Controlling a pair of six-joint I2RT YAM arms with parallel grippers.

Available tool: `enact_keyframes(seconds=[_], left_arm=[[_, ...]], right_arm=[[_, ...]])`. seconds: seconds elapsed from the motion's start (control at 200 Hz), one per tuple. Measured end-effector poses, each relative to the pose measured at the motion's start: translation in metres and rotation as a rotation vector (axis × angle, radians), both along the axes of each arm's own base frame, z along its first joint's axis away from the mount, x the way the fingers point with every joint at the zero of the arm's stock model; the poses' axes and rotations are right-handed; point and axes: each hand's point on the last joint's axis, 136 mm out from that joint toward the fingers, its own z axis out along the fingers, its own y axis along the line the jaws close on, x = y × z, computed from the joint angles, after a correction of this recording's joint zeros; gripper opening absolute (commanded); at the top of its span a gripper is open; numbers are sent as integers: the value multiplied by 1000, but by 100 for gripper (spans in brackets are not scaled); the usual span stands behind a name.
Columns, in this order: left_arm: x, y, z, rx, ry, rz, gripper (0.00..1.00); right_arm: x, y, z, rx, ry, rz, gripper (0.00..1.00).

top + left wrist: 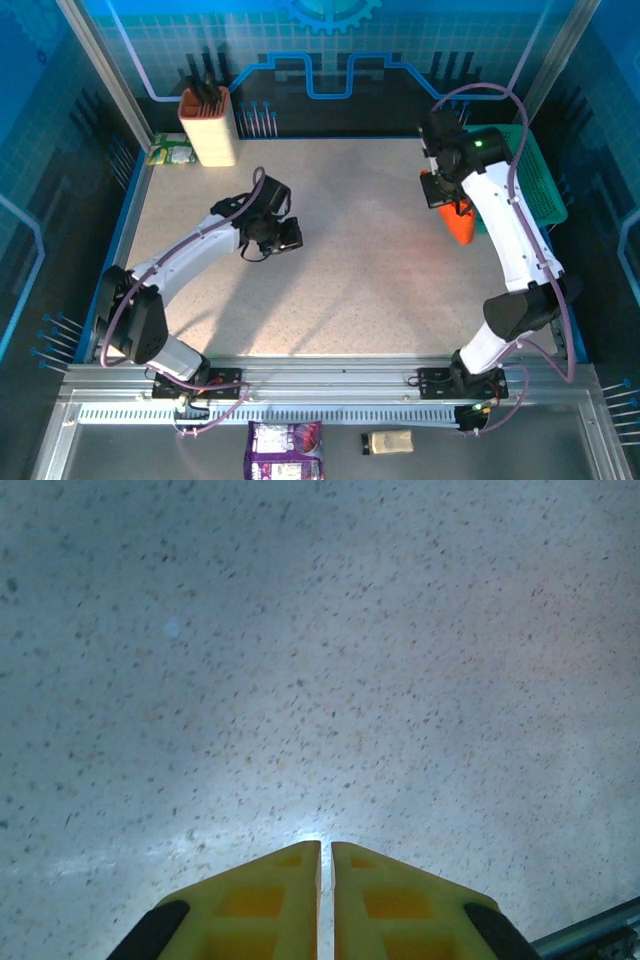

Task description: Fold the inside-out t-shirt

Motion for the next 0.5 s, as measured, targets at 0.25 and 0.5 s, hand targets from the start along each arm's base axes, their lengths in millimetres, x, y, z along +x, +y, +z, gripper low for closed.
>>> enact_keyframes(seconds=[0.25, 0.5], left_arm=[[-22, 27, -18, 22, 51, 61, 12], [-28, 57, -9, 34, 24, 140, 16]], right_arm=[[-30, 97, -86, -55, 262, 161, 0], [-79, 266, -213, 86, 501, 309, 29]])
